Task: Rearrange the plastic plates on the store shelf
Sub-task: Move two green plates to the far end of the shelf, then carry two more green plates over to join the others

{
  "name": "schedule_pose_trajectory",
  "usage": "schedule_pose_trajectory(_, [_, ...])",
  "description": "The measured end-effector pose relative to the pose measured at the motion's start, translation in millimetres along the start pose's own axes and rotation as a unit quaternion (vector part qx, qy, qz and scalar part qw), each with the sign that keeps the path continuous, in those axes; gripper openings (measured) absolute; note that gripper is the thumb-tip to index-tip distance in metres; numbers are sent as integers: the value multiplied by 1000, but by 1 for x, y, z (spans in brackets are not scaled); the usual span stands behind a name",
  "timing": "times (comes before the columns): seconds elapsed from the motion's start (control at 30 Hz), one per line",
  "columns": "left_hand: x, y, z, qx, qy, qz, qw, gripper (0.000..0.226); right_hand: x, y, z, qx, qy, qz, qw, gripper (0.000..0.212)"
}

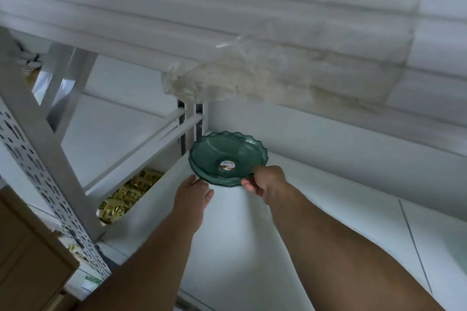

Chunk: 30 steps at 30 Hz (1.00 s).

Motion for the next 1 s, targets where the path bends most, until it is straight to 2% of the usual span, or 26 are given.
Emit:
schedule_pose_trajectory(0.07, [1, 2, -1, -13, 8, 19, 1000, 36, 3, 5, 2, 3, 3, 7, 1000, 20])
schedule_pose_trajectory(0.27, [11, 9, -19, -46, 25, 43, 998, 41, 6, -2, 5, 22, -4, -35, 999, 19])
schedule_pose_trajectory(0.33, [14, 9, -25, -45, 16, 54, 997, 33, 7, -12, 5, 28, -11, -55, 998, 18])
schedule_pose_trajectory(0.4, [15, 7, -24, -12, 20, 111, 994, 34, 6, -22, 2, 20, -12, -72, 997, 18])
schedule_pose_trajectory(0.43, [17, 5, -26, 18, 31, 183, 982, 38, 5, -27, 2, 14, -18, -99, 995, 21])
schedule_pose_trajectory(0.53, [26, 4, -49, 124, 78, 385, 911, 53, -7, -43, -13, -21, -84, -253, 964, 29])
schedule_pose_trajectory(0.6, [29, 16, -70, 123, 128, 469, 865, 60, -13, -54, -33, -54, -129, -353, 925, 33])
schedule_pose_trajectory(0.63, [30, 25, -80, 107, 148, 520, 835, 61, -13, -63, -42, -64, -145, -391, 907, 41])
schedule_pose_trajectory(0.7, [25, 44, -101, 68, 172, 644, 742, 66, -12, -84, -66, -63, -199, -486, 849, 57])
schedule_pose_trajectory(0.77, [18, 66, -123, 36, 185, 758, 624, 69, -9, -107, -90, -56, -263, -593, 759, 63])
schedule_pose_trajectory(0.83, [9, 91, -151, 17, 203, 823, 530, 70, -4, -135, -109, -64, -273, -640, 716, 69])
schedule_pose_trajectory(0.9, [-3, 113, -181, 3, 211, 852, 479, 68, 1, -166, -128, -79, -253, -654, 709, 73])
schedule_pose_trajectory(1.0, [-27, 140, -220, -21, 207, 870, 447, 67, 8, -212, -153, -87, -244, -668, 697, 75])
Point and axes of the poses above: each hand's wrist, its own z-axis towards the middle knuckle, its own y-axis out of the palm, x = y × z, the point moved 6 cm from there along z, towards the middle knuckle, and after that the axes turned 15 degrees about z, right-handed, at the moved point
